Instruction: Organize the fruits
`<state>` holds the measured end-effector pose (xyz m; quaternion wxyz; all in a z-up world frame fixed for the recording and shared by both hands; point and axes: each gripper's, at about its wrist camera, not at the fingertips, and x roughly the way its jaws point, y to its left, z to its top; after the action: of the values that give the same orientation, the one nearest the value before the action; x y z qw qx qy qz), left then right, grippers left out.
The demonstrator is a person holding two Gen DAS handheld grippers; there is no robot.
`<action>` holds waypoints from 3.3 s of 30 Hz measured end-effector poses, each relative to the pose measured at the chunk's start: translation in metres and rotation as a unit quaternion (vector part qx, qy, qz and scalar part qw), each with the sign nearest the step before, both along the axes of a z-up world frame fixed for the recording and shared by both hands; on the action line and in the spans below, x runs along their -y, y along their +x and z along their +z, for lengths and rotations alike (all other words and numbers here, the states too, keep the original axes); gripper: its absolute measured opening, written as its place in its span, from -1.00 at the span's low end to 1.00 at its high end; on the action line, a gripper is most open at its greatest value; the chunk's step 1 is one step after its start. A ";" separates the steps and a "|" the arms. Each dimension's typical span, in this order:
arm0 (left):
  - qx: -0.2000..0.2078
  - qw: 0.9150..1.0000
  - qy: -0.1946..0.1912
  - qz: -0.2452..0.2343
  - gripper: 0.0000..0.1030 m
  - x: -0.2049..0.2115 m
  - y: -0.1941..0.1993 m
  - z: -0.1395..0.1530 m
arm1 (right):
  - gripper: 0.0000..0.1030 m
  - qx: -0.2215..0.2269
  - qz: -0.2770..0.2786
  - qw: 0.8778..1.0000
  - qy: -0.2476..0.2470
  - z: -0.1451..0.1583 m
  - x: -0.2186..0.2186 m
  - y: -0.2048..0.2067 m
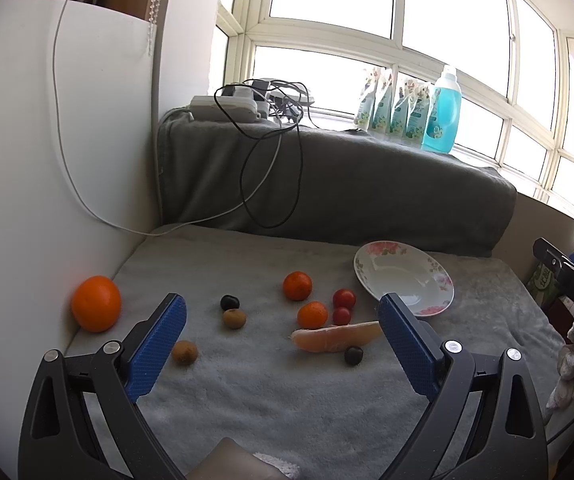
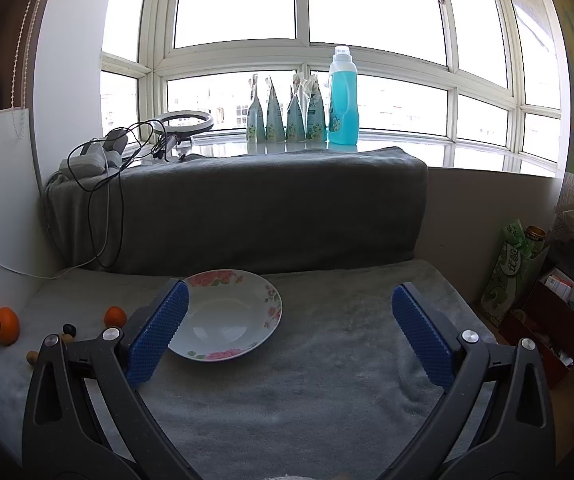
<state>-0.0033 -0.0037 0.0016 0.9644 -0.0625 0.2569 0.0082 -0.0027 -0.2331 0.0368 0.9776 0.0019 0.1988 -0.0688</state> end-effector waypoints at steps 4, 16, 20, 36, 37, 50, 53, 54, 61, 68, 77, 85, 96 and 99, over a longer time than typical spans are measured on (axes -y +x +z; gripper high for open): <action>0.000 1.000 0.000 0.000 0.88 0.000 0.000 0.000 | 1.00 0.001 0.000 1.000 0.000 0.000 0.000 0.000; 0.000 1.000 -0.001 0.000 0.88 0.001 -0.001 0.000 | 1.00 0.000 0.000 1.000 0.001 -0.001 0.001 0.000; -0.001 1.000 -0.002 0.000 0.88 0.001 0.000 0.000 | 1.00 0.000 0.000 1.000 0.000 -0.002 0.000 0.000; -0.018 1.000 -0.011 0.000 0.88 -0.007 0.006 -0.012 | 1.00 -0.025 0.021 0.999 0.016 -0.019 -0.003 0.008; -0.021 1.000 -0.013 -0.001 0.88 -0.008 0.006 -0.013 | 1.00 -0.029 0.028 0.999 0.022 -0.020 -0.003 0.010; -0.059 0.994 -0.091 -0.012 0.88 -0.025 0.020 -0.039 | 1.00 -0.100 0.119 0.983 0.101 -0.051 -0.013 0.036; -0.070 0.991 -0.109 -0.021 0.86 -0.025 0.023 -0.046 | 1.00 -0.118 0.140 0.976 0.121 -0.059 -0.017 0.042; -0.074 0.990 -0.115 -0.024 0.86 -0.025 0.025 -0.048 | 1.00 -0.125 0.148 0.973 0.129 -0.062 -0.018 0.044; -0.100 0.982 -0.155 -0.046 0.72 -0.024 0.036 -0.067 | 0.93 -0.170 0.187 0.952 0.173 -0.082 -0.031 0.060; -0.115 0.975 -0.179 -0.058 0.53 -0.024 0.048 -0.077 | 0.60 -0.213 0.215 0.929 0.212 -0.104 -0.045 0.077; -0.132 0.967 -0.209 -0.065 0.27 -0.026 0.063 -0.088 | 0.23 -0.254 0.232 0.898 0.273 -0.130 -0.056 0.097; -0.140 0.962 -0.224 -0.065 0.17 -0.028 0.079 -0.098 | 0.08 -0.266 0.233 0.885 0.303 -0.139 -0.061 0.112; -0.144 0.959 -0.232 -0.069 0.08 -0.033 0.084 -0.103 | -0.23 -0.281 0.237 0.871 0.326 -0.151 -0.070 0.124; -0.146 0.959 -0.232 -0.071 -0.01 -0.033 0.085 -0.103 | -0.28 -0.284 0.238 0.869 0.330 -0.153 -0.071 0.126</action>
<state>0.0812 0.0290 -0.1018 0.8737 -0.2643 0.3931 -0.1109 0.1232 -0.1617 -0.1161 0.8084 0.2573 0.4731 0.2375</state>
